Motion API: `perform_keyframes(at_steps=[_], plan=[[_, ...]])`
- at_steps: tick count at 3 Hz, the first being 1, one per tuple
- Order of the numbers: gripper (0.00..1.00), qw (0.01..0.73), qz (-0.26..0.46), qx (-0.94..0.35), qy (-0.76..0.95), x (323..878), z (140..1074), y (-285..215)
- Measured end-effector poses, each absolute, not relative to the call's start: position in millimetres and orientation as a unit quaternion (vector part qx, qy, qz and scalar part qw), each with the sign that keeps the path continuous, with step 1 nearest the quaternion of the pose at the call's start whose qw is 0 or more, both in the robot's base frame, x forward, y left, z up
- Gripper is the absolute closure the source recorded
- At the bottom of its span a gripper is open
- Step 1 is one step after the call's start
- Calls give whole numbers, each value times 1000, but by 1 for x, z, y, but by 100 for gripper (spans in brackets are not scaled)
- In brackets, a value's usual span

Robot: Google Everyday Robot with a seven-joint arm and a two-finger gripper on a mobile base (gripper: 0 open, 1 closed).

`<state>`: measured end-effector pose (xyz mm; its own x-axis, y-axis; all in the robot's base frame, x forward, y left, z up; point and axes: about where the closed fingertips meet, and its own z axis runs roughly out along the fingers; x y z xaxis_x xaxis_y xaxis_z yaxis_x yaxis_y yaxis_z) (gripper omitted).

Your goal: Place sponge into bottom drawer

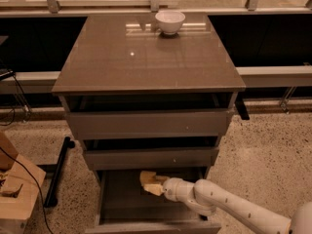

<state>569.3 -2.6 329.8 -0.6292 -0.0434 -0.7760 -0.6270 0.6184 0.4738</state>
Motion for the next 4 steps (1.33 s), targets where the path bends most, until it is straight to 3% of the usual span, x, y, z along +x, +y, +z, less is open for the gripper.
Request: perform_keyframes(at_steps=[2, 4], plan=[[100, 353, 339, -185, 852, 573, 271, -12], [59, 254, 302, -145, 907, 539, 205, -38]])
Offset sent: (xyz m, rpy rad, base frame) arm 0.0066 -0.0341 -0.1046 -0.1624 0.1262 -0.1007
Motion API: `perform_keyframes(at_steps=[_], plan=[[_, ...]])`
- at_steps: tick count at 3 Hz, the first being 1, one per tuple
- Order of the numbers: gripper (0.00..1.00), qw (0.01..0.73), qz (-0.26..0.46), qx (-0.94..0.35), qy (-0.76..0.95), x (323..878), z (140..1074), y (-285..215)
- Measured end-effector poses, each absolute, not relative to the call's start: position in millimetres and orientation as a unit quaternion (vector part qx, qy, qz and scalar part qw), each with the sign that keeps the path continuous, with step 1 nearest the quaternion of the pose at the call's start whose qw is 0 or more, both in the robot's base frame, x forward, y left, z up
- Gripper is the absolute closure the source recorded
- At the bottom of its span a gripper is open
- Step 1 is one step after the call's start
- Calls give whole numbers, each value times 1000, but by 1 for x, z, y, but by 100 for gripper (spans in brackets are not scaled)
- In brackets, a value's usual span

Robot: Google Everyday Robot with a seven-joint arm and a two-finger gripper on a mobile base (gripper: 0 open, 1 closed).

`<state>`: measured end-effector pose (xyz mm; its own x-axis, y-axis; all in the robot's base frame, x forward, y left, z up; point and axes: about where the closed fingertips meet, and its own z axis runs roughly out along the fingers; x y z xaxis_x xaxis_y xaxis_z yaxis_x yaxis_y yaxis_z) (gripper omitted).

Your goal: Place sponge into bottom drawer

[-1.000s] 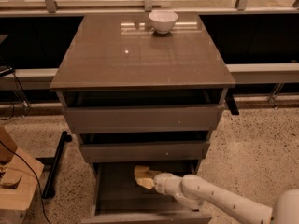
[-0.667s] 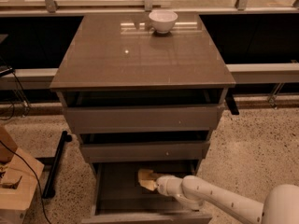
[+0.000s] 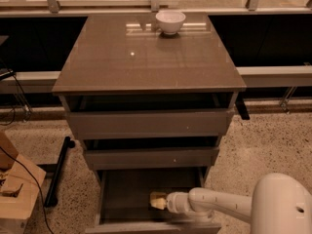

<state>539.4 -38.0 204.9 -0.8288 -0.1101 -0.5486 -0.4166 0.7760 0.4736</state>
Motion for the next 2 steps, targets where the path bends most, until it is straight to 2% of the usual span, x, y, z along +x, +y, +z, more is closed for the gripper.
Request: perform_keyframes(at_steps=[2], plan=[[11, 245, 300, -144, 911, 536, 199, -38]])
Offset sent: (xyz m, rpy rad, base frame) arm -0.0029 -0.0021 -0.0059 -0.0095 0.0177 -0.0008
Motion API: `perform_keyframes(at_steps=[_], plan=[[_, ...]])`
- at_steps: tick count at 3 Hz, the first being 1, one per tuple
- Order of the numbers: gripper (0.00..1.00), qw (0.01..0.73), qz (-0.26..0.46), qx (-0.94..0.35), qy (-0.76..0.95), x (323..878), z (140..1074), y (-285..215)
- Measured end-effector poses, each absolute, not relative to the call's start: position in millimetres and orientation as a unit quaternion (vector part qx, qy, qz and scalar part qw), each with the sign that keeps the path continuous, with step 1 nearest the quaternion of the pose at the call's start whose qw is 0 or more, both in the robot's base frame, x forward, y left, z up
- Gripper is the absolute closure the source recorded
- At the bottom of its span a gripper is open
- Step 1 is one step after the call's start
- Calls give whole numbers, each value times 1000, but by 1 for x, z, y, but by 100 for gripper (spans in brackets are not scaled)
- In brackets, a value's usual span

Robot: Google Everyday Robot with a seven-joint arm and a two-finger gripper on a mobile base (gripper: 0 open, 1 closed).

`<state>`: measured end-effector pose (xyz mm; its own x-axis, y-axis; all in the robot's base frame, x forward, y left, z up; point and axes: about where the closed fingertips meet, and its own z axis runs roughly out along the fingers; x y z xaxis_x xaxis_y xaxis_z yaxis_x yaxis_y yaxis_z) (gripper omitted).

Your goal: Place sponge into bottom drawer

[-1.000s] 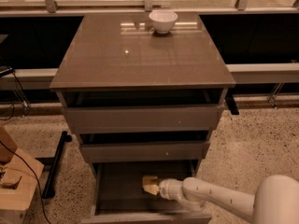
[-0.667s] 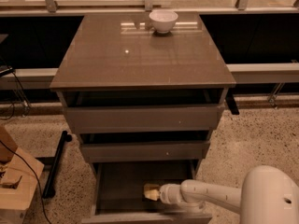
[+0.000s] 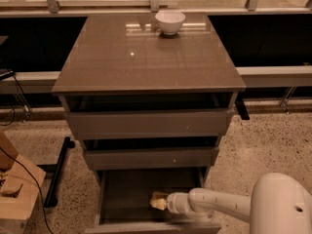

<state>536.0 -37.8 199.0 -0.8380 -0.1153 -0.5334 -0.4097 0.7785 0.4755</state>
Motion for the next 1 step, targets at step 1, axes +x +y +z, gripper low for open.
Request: perform_keyframes(at_steps=[1], plan=[[0, 245, 301, -145, 910, 536, 199, -36]])
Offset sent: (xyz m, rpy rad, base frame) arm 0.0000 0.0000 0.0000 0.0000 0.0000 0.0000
